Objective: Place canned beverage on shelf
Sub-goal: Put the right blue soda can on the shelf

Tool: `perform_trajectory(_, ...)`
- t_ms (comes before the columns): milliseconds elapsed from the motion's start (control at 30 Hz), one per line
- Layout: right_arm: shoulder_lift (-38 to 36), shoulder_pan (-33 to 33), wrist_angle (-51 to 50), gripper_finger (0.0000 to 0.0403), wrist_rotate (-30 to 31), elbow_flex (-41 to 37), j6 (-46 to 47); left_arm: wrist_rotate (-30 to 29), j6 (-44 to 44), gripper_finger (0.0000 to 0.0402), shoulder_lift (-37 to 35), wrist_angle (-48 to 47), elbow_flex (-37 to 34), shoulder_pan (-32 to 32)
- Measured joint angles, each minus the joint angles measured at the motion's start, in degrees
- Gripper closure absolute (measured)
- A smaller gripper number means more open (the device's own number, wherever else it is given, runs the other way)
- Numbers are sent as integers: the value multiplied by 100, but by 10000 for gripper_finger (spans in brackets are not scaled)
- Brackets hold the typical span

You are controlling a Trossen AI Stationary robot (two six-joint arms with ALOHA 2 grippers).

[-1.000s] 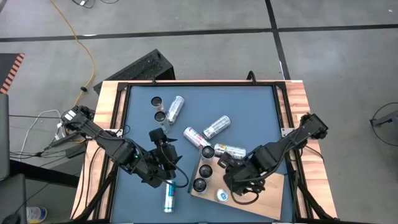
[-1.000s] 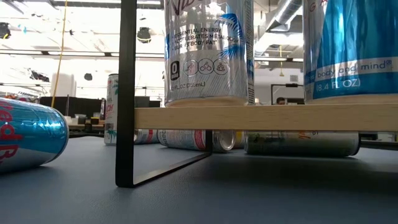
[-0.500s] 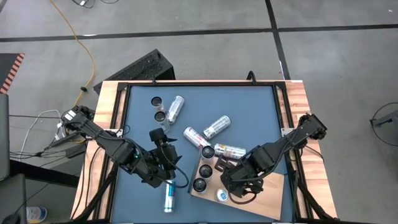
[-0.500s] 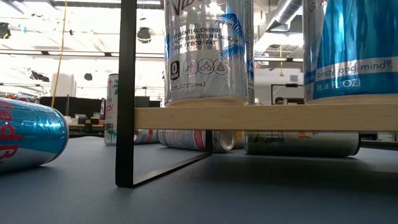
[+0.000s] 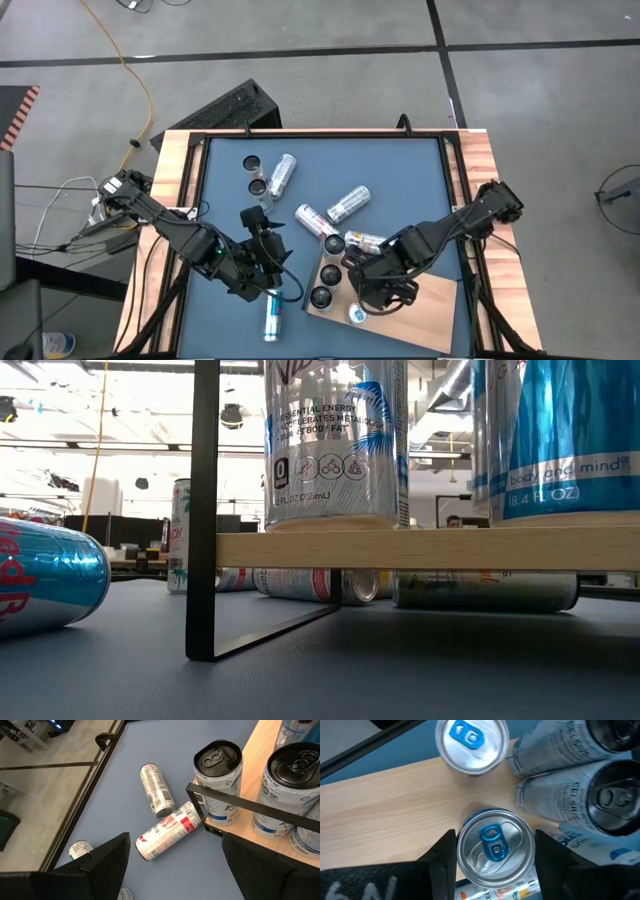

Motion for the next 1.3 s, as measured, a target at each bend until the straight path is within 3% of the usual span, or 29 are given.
perform_trajectory(700, 195, -43, 53, 219, -67, -7, -256, 0, 64, 99, 0, -14, 0, 0)
perform_trajectory(1300, 282, -106, 77, 174, -60, -4, -293, -1, 51, 99, 0, -14, 0, 2)
